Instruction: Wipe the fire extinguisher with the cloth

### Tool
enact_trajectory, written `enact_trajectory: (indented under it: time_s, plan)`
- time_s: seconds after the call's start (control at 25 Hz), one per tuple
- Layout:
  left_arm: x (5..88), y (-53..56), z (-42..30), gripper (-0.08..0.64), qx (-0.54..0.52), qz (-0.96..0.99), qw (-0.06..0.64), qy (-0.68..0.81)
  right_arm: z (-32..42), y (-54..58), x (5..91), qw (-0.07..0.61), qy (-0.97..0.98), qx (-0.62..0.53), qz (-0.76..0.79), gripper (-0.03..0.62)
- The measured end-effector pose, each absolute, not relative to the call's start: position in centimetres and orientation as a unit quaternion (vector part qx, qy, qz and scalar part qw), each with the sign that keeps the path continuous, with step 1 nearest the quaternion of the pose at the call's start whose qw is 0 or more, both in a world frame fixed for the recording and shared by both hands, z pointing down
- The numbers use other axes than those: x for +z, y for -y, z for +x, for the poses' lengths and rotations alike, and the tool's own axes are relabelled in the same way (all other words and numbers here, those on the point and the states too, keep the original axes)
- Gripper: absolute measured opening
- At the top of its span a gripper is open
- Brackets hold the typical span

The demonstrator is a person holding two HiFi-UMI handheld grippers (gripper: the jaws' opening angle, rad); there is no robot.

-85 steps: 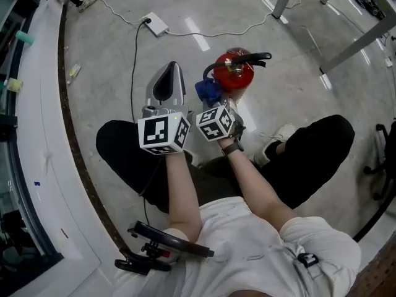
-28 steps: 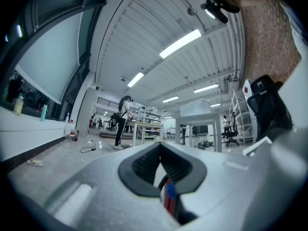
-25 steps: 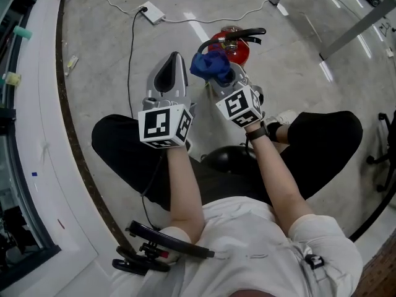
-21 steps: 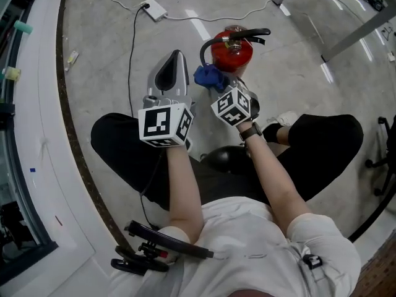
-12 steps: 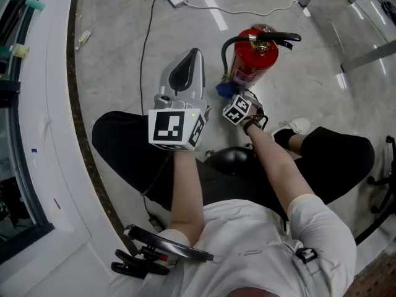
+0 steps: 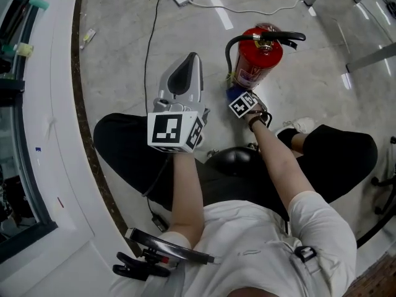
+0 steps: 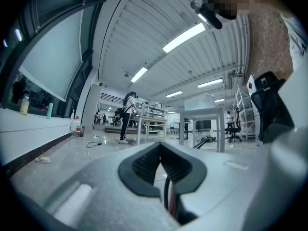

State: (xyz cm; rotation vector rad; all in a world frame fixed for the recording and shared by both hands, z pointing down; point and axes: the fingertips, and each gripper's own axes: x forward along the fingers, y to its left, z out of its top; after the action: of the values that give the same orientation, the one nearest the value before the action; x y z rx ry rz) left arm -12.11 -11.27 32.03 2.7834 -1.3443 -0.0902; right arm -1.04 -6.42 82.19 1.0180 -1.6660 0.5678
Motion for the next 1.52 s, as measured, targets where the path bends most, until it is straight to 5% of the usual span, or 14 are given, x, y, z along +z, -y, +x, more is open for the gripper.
enact_trajectory:
  time_s: [0.2,0.44,0.64,0.8,1.2,1.32,1.52]
  plan:
    - [31.0,11.5,-10.9,0.0,-0.049,0.903,0.027,0.426,-4.2,5.0,75.6,0.323,0.724,0.38,0.477,0.112]
    - [28.5,10.5,-9.1,0.0,-0.069,0.91,0.015,0.409,-5.1,6.8,56.0,0.182,0.817,0.207,0.506,0.109]
    - [27.2,9.5,-8.5,0.0,-0.088,0.911,0.014,0.403,1.1,6.8,39.4,0.046,0.814,0.04,0.578,0.109]
    - [27.6,8.8,-7.6,0.0,-0.086,0.914,0.02,0.397,4.9,9.3,38.6,0.096,0.784,0.005,0.614,0.112]
    - [28.5,9.1,-7.6,0.0,-0.076,0.912,0.023,0.403,1.2,7.8,42.1,0.155,0.829,-0.085,0.531,0.107]
    - [28.9,9.2,-7.3,0.0,-0.07,0.912,0.025,0.403,-0.2,7.2,45.9,0.247,0.831,-0.086,0.491,0.102]
    - [29.5,9.4,-6.9,0.0,-0.064,0.913,0.029,0.402,-0.2,6.5,63.9,0.44,0.802,0.018,0.404,0.1]
